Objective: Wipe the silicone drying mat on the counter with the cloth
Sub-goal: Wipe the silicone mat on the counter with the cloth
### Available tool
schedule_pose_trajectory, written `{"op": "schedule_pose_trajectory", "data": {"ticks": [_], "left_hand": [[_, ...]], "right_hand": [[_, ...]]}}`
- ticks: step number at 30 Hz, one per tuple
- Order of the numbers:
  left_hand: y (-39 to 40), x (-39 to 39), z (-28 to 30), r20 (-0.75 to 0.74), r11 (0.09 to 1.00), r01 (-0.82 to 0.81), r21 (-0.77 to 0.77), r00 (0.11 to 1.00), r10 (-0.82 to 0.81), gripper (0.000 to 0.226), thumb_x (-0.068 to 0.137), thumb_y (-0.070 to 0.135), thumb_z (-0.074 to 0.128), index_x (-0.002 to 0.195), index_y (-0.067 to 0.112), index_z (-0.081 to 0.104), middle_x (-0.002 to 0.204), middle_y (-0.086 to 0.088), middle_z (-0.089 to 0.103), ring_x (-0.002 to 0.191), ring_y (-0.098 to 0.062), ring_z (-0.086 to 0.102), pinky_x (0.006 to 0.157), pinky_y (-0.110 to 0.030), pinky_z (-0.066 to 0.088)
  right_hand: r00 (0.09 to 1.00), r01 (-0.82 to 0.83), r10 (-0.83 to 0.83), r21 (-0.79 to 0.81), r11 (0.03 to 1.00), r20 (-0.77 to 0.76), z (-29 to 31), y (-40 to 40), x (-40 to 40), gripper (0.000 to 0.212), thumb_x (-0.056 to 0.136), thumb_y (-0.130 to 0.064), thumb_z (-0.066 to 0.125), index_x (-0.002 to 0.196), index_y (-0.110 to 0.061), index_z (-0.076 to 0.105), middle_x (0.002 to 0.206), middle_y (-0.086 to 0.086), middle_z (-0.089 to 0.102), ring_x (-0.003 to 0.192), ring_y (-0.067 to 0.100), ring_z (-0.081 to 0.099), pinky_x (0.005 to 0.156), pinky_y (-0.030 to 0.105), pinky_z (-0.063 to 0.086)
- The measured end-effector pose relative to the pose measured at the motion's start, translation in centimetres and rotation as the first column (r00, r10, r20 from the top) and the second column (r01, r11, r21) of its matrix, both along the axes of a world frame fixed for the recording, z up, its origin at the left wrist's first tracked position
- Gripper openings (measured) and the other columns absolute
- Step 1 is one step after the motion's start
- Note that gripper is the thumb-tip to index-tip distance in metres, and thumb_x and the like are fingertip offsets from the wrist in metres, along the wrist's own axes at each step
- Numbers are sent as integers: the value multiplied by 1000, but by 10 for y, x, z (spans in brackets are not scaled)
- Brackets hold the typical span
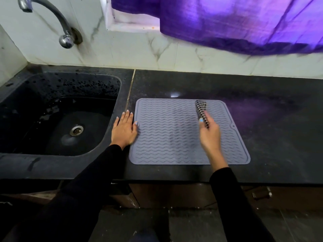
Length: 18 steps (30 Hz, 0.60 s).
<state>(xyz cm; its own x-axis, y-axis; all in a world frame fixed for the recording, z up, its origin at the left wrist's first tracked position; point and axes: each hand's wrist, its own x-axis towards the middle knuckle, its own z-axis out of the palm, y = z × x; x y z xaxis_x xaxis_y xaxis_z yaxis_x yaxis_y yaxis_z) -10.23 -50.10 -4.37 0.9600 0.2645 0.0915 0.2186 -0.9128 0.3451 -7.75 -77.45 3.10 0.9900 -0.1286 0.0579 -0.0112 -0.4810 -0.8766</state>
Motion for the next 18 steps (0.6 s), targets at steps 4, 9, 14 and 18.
{"op": "schedule_pose_trajectory", "data": {"ticks": [4,9,14,18], "left_hand": [[0,1,-1,14,1000,-8,7,1000,7,70,87,45,11,146,10,23,156,-6,16,144,-17,8,117,-38,2],[2,4,-6,9,999,15,41,1000,-16,63,89,47,13,146,24,24,156,-8,17,144,-20,10,117,-40,3],[4,4,-7,22,999,12,45,1000,-13,61,90,47,14,145,26,27,155,-8,19,144,-20,12,117,-40,6],[4,3,-6,37,1000,19,14,999,-20,62,89,48,16,144,25,30,155,-8,21,144,-20,13,116,-40,6]], "right_hand": [[965,-255,251,-483,838,-74,-35,35,-28,55,96,-22,39,147,-13,20,151,9,28,136,26,33,113,35,24],[958,-236,285,-659,714,-34,-64,43,-33,62,95,-28,34,148,-14,6,158,4,2,145,17,1,117,29,-3],[916,-390,382,-493,778,-123,-52,29,-22,52,99,-30,31,148,-26,13,156,-11,6,141,3,3,113,27,-1],[919,-101,278,514,852,-279,-24,8,-2,40,99,-14,36,138,-14,41,134,6,51,117,19,51,95,29,42]]}}
